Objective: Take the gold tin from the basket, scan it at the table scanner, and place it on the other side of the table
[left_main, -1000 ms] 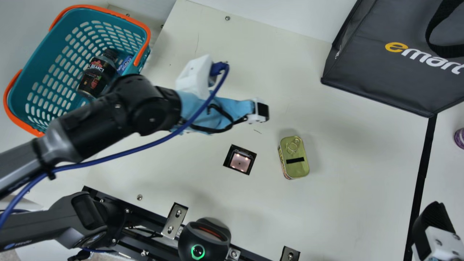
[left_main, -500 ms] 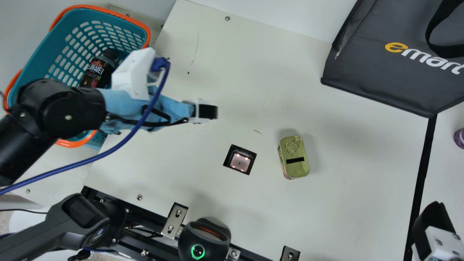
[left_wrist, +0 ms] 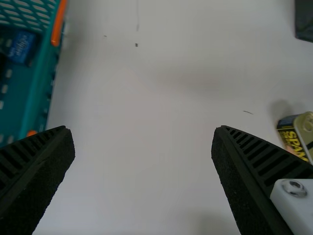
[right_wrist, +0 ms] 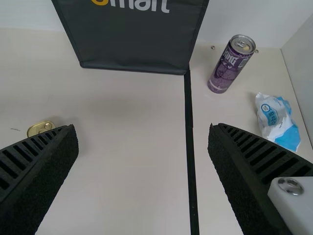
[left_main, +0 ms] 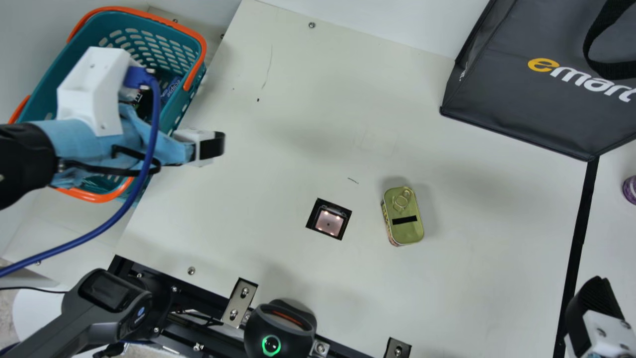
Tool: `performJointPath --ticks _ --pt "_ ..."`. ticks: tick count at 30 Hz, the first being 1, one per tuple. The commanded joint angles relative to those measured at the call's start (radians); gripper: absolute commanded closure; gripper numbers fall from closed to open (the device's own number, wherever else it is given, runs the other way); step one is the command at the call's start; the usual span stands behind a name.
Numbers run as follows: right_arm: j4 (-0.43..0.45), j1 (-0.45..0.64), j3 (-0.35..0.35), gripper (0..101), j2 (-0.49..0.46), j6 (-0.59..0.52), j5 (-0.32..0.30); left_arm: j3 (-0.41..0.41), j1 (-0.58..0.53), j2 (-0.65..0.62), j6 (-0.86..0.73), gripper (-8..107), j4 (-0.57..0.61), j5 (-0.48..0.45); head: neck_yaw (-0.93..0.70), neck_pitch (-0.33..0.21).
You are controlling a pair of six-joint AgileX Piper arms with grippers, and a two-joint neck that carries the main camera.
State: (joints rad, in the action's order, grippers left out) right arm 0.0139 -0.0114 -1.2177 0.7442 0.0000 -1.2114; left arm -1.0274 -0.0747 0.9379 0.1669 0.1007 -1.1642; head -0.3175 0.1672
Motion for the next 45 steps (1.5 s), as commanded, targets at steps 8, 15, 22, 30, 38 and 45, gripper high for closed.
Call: performJointPath --ticks 8,15,22,30,38,45 --pt "0.0 0.0 0.0 6 0.0 0.0 0.0 -0.002 0.011 -0.007 -0.025 9 -0.018 -0.006 0.066 -0.029" --pt "0.0 0.0 0.0 6 0.0 0.0 0.0 -0.002 0.011 -0.007 -0.025 9 -0.018 -0.006 0.229 -0.029" --pt "0.0 0.0 0.0 6 0.0 0.0 0.0 -0.002 0.011 -0.007 -0.025 9 -0.018 -0.006 0.345 -0.029" --pt "0.0 -0.052 -0.004 6 0.02 -0.004 -0.005 -0.002 0.011 -0.007 -0.025 9 -0.018 -0.006 0.345 -0.029" --pt "-0.058 -0.168 -0.003 6 0.092 -0.059 -0.009 -0.002 0.011 -0.007 -0.025 9 -0.018 -0.006 0.345 -0.029" --pt "-0.156 -0.226 0.024 6 0.158 -0.153 -0.009 -0.002 0.011 -0.007 -0.025 9 -0.018 -0.006 0.345 -0.029"
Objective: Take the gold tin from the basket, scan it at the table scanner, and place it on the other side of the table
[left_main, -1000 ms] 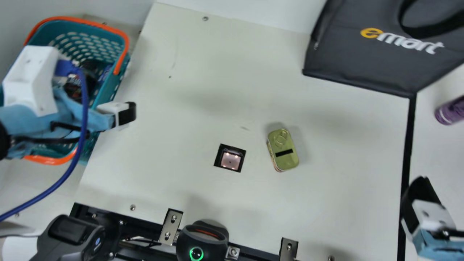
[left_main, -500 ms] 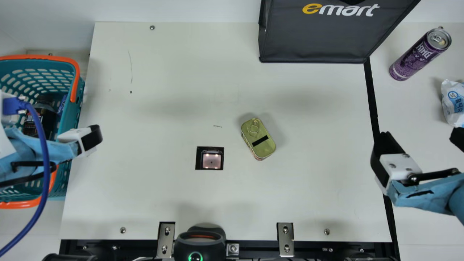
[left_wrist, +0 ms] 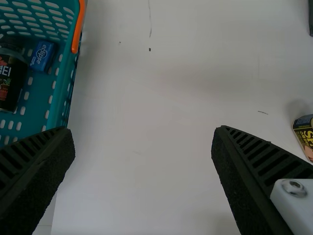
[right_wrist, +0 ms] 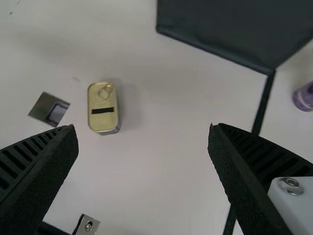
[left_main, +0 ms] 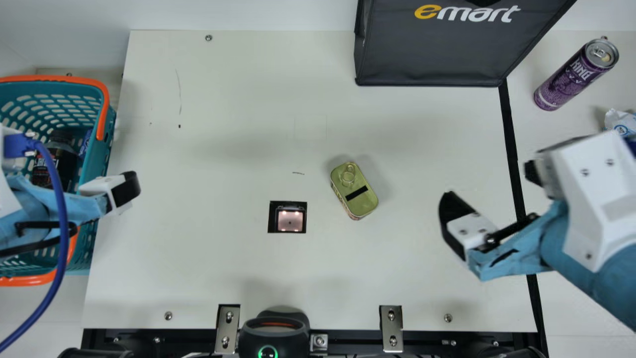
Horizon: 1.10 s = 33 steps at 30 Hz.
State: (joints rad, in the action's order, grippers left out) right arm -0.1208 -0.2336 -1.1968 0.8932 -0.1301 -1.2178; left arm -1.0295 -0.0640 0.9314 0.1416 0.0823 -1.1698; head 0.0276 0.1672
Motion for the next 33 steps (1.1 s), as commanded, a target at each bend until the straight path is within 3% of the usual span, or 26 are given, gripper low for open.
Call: performJointPath --ticks 1,8,14,33 --pt "-0.035 -0.007 0.007 6 0.018 -0.037 -0.002 0.0 0.0 0.0 0.0 9 0.0 0.0 0.0 -0.029" --pt "-0.126 -0.003 0.035 6 0.098 -0.117 -0.002 0.0 0.0 0.0 0.0 9 0.0 0.0 0.0 -0.029" --pt "-0.15 -0.019 0.046 6 0.179 -0.138 0.007 0.0 0.0 0.0 0.0 9 0.0 0.0 0.0 -0.029" --pt "-0.064 -0.284 0.091 6 0.406 0.071 0.192 0.0 0.0 0.0 0.0 9 0.0 0.0 0.0 -0.029"
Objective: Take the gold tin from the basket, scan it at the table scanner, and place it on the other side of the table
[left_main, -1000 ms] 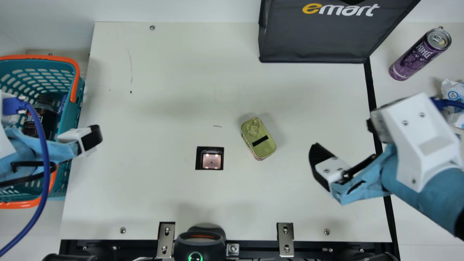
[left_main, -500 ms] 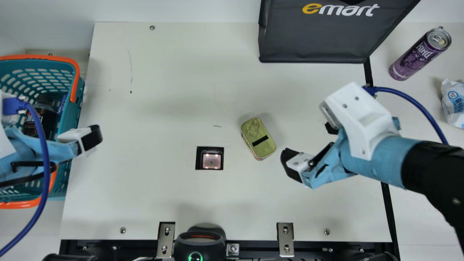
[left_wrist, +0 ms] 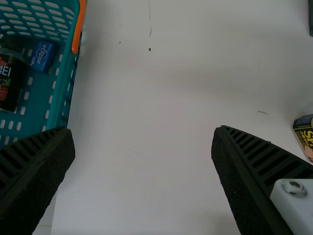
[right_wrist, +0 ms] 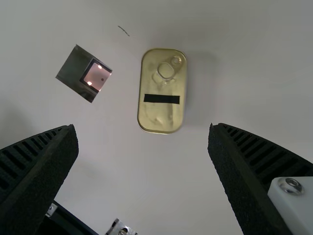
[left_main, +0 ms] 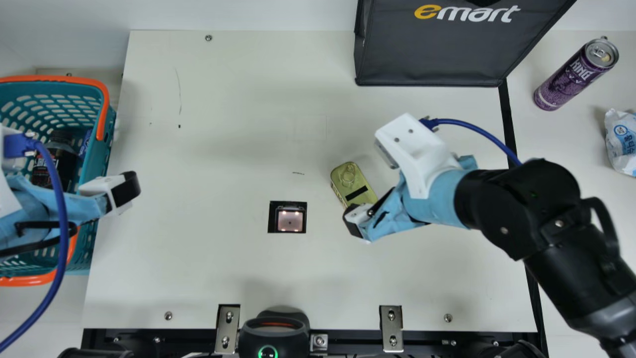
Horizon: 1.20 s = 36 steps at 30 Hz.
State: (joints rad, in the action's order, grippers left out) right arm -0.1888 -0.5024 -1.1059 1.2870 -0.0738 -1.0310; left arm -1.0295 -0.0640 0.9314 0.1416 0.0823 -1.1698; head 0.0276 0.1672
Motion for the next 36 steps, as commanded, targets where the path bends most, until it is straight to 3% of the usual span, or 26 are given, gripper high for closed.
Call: performJointPath --ticks 1,18,27,36 --pt "0.007 -0.026 0.001 6 0.021 0.025 0.013 0.0 0.0 0.0 0.0 9 0.0 0.0 0.0 -0.029" --pt "0.179 -0.161 0.018 6 0.166 0.193 0.153 0.0 0.0 0.0 0.0 9 0.0 0.0 0.0 -0.029" --pt "0.272 -0.177 0.026 6 0.239 0.256 0.216 0.0 0.0 0.0 0.0 9 0.0 0.0 0.0 -0.029" --pt "0.309 -0.164 0.026 6 0.301 0.302 0.264 0.0 0.0 0.0 0.0 9 0.0 0.0 0.0 -0.029"
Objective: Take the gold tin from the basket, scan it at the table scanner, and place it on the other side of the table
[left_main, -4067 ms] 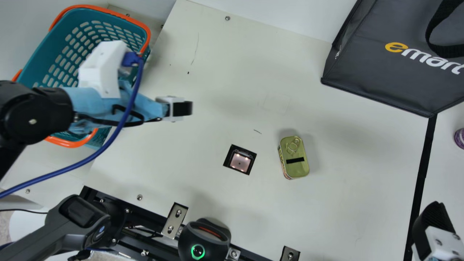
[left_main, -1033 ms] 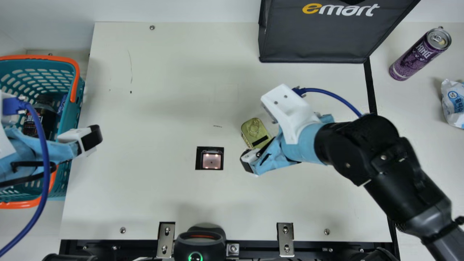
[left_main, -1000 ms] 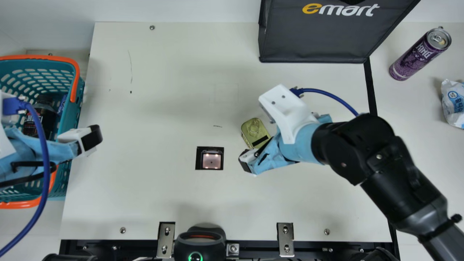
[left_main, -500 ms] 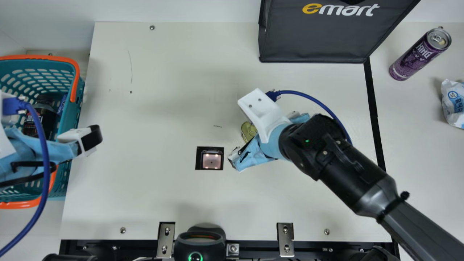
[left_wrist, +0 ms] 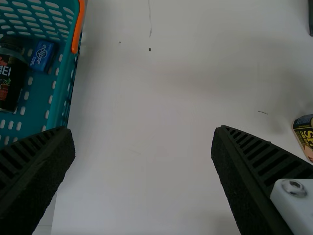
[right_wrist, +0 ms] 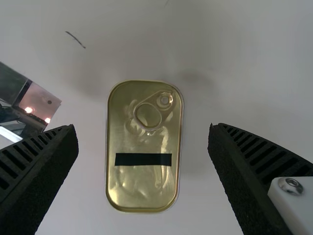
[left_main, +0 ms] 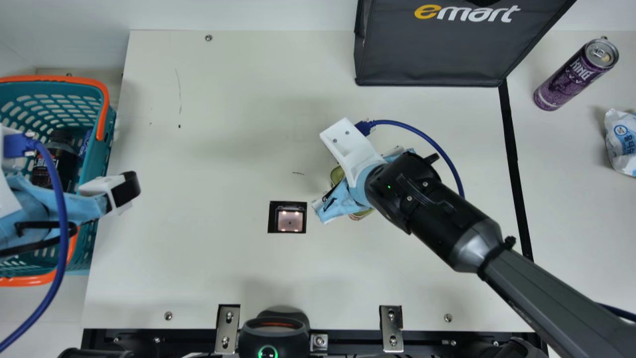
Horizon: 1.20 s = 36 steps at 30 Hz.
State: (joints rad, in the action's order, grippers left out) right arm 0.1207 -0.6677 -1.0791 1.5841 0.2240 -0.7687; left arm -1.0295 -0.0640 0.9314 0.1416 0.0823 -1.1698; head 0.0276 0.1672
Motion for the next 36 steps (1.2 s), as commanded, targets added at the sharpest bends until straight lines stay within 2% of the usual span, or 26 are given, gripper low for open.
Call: performJointPath --ticks 1,9,22,30,36 --pt "0.0 0.003 -0.001 6 0.01 0.01 0.006 0.0 0.0 0.0 0.0 9 0.0 0.0 0.0 -0.029" --pt "-0.013 0.023 -0.006 6 0.059 0.037 0.021 0.0 0.0 0.0 0.0 9 0.0 0.0 0.0 -0.029" --pt "-0.052 0.043 -0.028 6 0.114 0.037 -0.02 0.0 0.0 0.0 0.0 9 0.0 0.0 0.0 -0.029" --pt "-0.073 0.048 -0.021 60 0.115 0.031 -0.017 0.0 0.0 0.0 0.0 9 0.0 0.0 0.0 -0.029" --pt "-0.082 0.047 -0.026 100 0.082 0.025 -0.032 0.0 0.0 0.0 0.0 9 0.0 0.0 0.0 -0.029"
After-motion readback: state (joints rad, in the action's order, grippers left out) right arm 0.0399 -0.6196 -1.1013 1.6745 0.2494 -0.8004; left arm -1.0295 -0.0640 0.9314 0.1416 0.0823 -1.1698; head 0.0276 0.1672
